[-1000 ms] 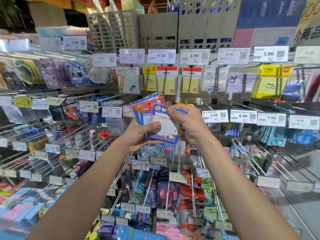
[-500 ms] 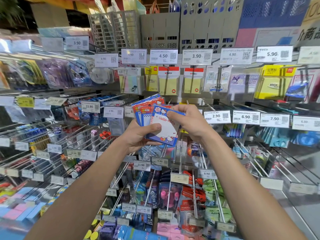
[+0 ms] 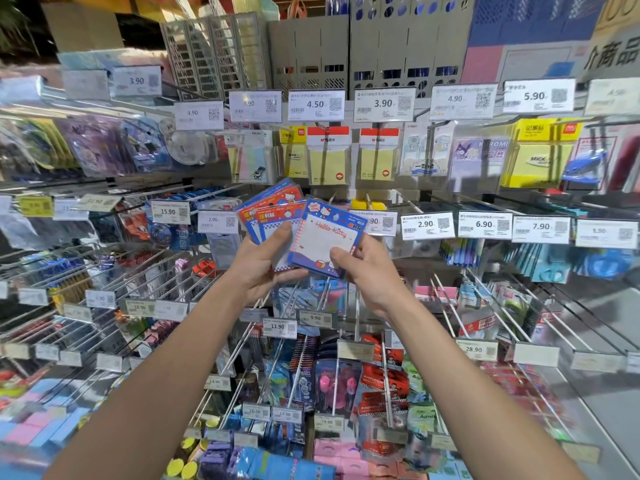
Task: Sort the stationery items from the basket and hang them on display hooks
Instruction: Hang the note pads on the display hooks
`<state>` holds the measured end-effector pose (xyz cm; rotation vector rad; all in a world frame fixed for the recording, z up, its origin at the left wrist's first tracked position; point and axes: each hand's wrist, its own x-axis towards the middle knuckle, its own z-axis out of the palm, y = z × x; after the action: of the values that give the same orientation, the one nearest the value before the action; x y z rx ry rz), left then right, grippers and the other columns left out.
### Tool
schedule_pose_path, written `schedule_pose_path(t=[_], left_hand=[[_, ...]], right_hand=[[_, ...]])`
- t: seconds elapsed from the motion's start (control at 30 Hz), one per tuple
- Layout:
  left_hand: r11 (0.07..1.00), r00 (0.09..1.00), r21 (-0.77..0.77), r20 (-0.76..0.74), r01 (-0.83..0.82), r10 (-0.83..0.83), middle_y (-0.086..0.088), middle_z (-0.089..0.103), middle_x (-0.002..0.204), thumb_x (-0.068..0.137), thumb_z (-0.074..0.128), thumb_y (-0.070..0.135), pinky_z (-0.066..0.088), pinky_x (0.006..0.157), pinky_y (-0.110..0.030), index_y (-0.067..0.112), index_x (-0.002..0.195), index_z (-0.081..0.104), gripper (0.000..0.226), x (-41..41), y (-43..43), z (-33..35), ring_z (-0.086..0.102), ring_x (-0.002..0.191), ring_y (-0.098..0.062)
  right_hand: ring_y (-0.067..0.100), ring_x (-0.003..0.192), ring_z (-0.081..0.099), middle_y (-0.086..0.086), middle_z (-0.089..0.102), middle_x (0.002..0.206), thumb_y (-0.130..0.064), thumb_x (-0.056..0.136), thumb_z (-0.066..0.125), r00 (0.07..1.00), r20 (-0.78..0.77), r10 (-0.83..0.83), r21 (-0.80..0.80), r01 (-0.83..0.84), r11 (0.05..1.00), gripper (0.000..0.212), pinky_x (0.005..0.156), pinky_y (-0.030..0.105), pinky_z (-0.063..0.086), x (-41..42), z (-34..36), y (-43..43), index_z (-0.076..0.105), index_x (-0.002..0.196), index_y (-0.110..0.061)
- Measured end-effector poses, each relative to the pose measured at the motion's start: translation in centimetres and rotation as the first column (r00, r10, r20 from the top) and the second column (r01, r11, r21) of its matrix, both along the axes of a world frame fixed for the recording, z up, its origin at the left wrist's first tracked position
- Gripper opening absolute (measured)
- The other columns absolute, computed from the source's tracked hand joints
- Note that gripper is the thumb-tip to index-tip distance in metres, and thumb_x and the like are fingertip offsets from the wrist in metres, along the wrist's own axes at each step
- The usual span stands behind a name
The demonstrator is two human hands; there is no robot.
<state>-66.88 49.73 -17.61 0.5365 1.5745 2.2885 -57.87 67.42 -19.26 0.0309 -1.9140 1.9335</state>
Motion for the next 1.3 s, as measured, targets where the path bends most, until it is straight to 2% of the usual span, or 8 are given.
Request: schedule_pose_path(t=[0.2, 0.37, 0.53, 0.67, 0.87, 1.0, 1.1, 1.3], left_hand=[[0.997, 0.997, -0.056, 0.055, 0.048, -0.045, -0.004, 0.080, 0.106, 0.072, 0.081, 0.039, 0.063, 0.056, -0.043, 0.025, 0.112, 0.067, 0.045, -1.2, -1.4, -0.1, 0.078, 0.092, -0.029], [0.996, 0.993, -0.056, 0.091, 0.076, -0.071, -0.002, 0.081, 0.097, 0.073, 0.079, 0.041, 0.063, 0.057, -0.040, 0.022, 0.110, 0.067, 0.043, -2.0, -1.9, 0.5, 0.079, 0.086, -0.026], [0.981, 0.991, -0.149, 0.065, 0.128, -0.119, 0.001, 0.081, 0.098, 0.074, 0.081, 0.040, 0.063, 0.062, -0.043, 0.020, 0.113, 0.065, 0.047, -2.3, -1.5, 1.6, 0.078, 0.090, -0.019], [0.967, 0.992, -0.220, 0.042, 0.127, -0.120, 0.014, 0.079, 0.097, 0.071, 0.083, 0.036, 0.063, 0.062, -0.046, 0.017, 0.115, 0.058, 0.054, -2.3, -1.5, 2.0, 0.075, 0.089, 0.000], [0.986, 0.990, -0.106, 0.073, 0.127, -0.120, -0.005, 0.080, 0.102, 0.075, 0.079, 0.038, 0.064, 0.062, -0.042, 0.017, 0.118, 0.065, 0.050, -2.7, -2.2, 2.4, 0.078, 0.092, -0.027], [0.986, 0.985, -0.045, 0.080, 0.160, -0.156, -0.008, 0.080, 0.094, 0.077, 0.077, 0.036, 0.063, 0.056, -0.040, 0.016, 0.107, 0.068, 0.037, -2.4, -1.5, 3.4, 0.079, 0.083, -0.030], [0.988, 0.985, -0.030, 0.094, 0.149, -0.146, -0.010, 0.080, 0.100, 0.076, 0.076, 0.040, 0.063, 0.054, -0.038, 0.017, 0.111, 0.069, 0.042, -2.3, -1.0, 3.4, 0.078, 0.086, -0.032], [0.988, 0.976, 0.047, 0.159, 0.145, -0.150, -0.011, 0.078, 0.109, 0.075, 0.071, 0.048, 0.065, 0.063, -0.044, 0.019, 0.114, 0.068, 0.049, -2.2, -0.7, 3.4, 0.078, 0.093, -0.031]], right_hand=[[0.022, 0.108, 0.068, 0.003, 0.073, 0.117, 0.007, 0.100, 0.053, 0.988, 0.099, 0.115, -0.063, -0.109, 0.992, 0.032, 0.089, 0.034, 0.057, 1.7, -3.1, 2.3, 0.059, 0.120, -0.017], [0.024, 0.112, 0.071, -0.001, 0.073, 0.124, -0.005, 0.103, 0.057, 0.940, 0.317, 0.127, -0.017, -0.128, 0.992, 0.032, 0.089, 0.047, 0.060, 2.5, -5.6, 3.9, 0.056, 0.130, -0.022], [0.018, 0.099, 0.071, -0.001, 0.074, 0.120, -0.008, 0.102, 0.057, 0.953, 0.302, 0.018, 0.084, -0.046, 0.995, 0.029, 0.070, 0.032, 0.055, 1.3, -5.5, 4.0, 0.056, 0.126, -0.025], [0.019, 0.106, 0.072, -0.003, 0.075, 0.117, -0.009, 0.101, 0.058, 0.956, 0.292, -0.025, 0.120, -0.011, 0.993, 0.028, 0.084, 0.039, 0.060, 0.3, -5.3, 4.0, 0.057, 0.125, -0.023], [0.029, 0.108, 0.069, 0.000, 0.074, 0.116, -0.004, 0.100, 0.057, 0.967, 0.245, -0.068, 0.160, 0.029, 0.987, 0.030, 0.093, 0.052, 0.055, -0.6, -4.6, 3.2, 0.059, 0.126, -0.020], [0.000, 0.079, 0.069, -0.005, 0.074, 0.102, -0.002, 0.099, 0.058, 0.975, 0.204, -0.085, 0.148, 0.056, 0.987, 0.027, 0.063, 0.019, 0.053, -1.5, -3.9, 2.4, 0.061, 0.109, -0.027], [0.004, 0.085, 0.069, -0.005, 0.074, 0.105, -0.001, 0.098, 0.058, 0.978, 0.187, -0.094, 0.154, 0.066, 0.986, 0.028, 0.072, 0.020, 0.051, -2.3, -3.3, 1.8, 0.061, 0.109, -0.027], [-0.005, 0.065, 0.064, -0.007, 0.073, 0.093, -0.003, 0.098, 0.057, 0.976, 0.184, -0.121, 0.142, 0.095, 0.985, 0.026, 0.056, 0.015, 0.047, -3.6, -3.1, 1.1, 0.064, 0.105, -0.027]])
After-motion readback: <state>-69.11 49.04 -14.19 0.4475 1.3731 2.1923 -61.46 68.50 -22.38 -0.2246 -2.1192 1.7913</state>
